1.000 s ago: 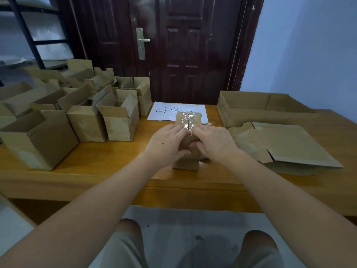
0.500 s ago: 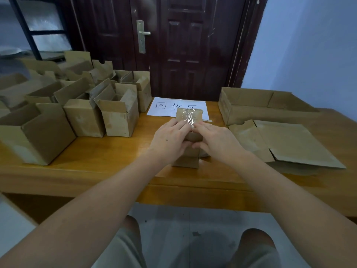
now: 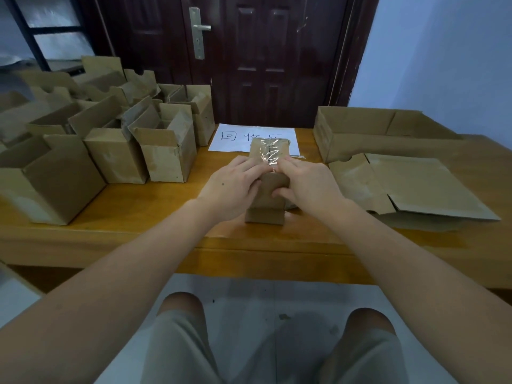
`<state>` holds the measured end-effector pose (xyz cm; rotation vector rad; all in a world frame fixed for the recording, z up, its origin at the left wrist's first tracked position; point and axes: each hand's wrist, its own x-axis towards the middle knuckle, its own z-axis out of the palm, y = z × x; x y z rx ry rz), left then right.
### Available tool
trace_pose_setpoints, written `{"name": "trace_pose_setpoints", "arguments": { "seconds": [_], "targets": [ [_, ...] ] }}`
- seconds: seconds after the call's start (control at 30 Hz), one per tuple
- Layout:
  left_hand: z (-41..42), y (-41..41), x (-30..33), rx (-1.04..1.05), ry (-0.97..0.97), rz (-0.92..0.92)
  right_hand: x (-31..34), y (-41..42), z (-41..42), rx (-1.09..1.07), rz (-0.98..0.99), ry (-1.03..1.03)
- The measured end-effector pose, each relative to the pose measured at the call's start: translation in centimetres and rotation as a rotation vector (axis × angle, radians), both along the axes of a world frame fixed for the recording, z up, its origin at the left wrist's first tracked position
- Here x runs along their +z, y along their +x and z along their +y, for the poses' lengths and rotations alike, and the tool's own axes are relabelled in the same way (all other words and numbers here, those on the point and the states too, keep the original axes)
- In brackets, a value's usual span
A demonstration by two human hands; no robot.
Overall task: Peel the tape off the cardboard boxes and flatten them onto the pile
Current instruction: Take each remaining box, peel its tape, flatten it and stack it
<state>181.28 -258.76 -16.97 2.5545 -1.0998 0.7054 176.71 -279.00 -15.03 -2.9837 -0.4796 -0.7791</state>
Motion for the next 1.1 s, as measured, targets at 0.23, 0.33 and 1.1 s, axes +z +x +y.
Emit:
{"name": "trace_pose_setpoints", "arguments": {
  "seconds": [0.23,0.33,1.1],
  "targets": [
    [-1.3,-0.6,-1.1,0.093,0.011,-0.028,1.0,-0.1,0.4,-0.014,-0.002,0.007],
    [-2.5,-0.5,-1.4,0.148,-0.010,-0.087,0.9,0.1,0.2,0.012,-0.038,-0.006],
    [-1.8,0.1,-0.4,0.094,-0.017,-0.175,0.3,-0.3,-0.9,0.091,0.058,0.094]
  ]
}}
